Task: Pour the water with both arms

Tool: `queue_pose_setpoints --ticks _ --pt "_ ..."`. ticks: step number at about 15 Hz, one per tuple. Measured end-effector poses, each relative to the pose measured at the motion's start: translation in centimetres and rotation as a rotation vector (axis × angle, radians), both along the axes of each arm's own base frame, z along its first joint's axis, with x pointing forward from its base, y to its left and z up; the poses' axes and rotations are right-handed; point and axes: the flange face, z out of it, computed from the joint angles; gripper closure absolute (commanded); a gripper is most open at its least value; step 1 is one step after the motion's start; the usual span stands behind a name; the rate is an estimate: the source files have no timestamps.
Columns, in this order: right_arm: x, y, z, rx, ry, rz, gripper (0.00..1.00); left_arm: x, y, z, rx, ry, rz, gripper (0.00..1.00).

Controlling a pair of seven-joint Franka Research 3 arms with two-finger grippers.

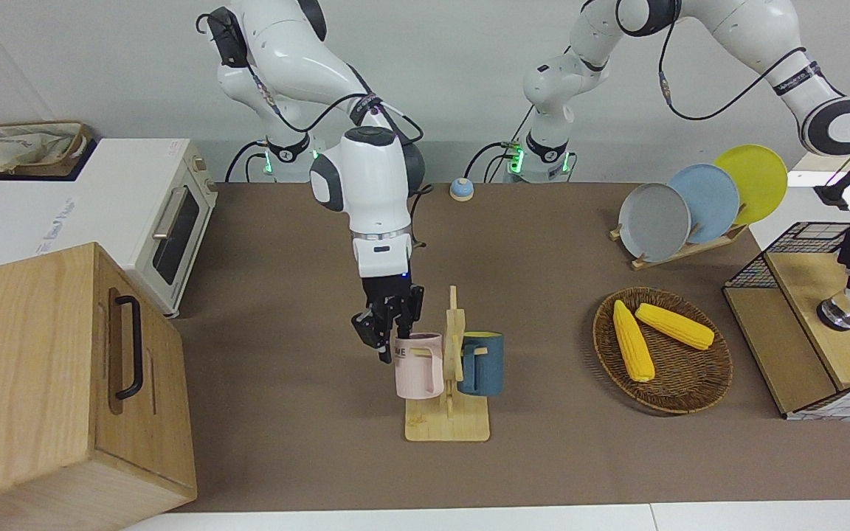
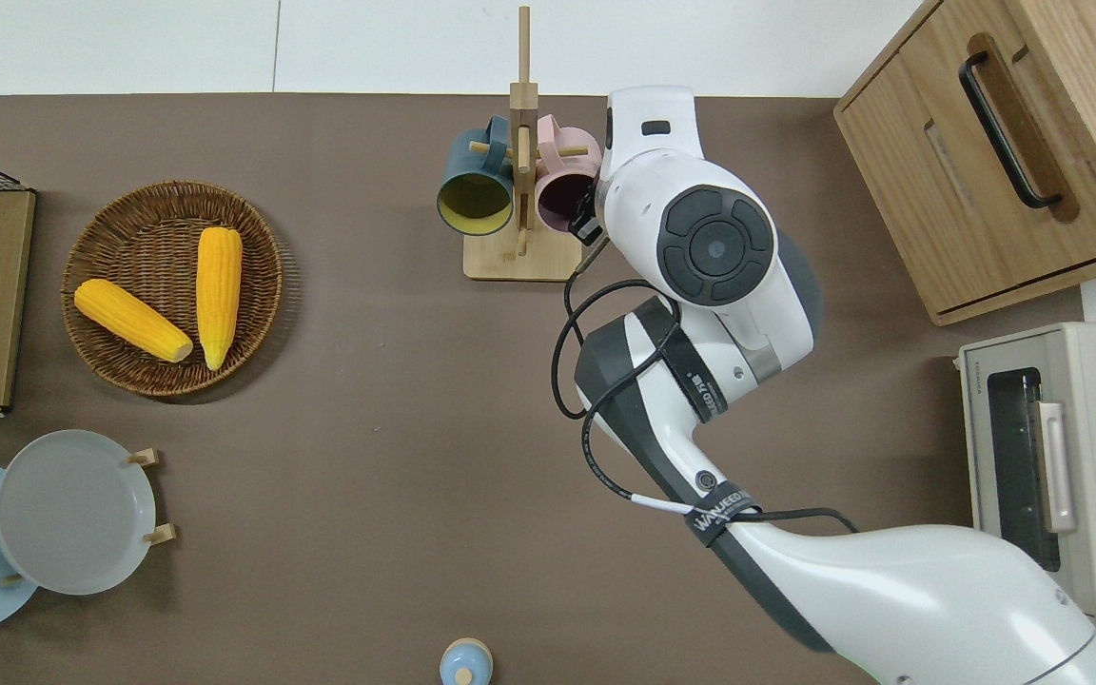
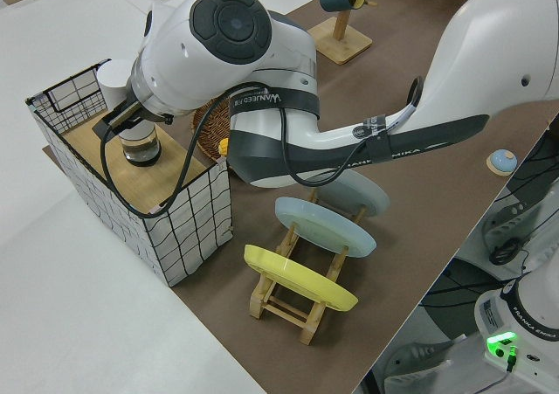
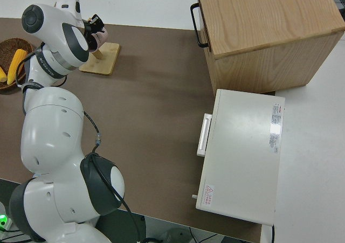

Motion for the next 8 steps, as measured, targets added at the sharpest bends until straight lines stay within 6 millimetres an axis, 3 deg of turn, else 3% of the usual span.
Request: queue_pose_setpoints --ticks 8 --pt "0.00 0.00 0.02 0.004 0.000 -0.006 0.691 0.44 0.19 -1.22 -0.015 -0.005 0.008 0.07"
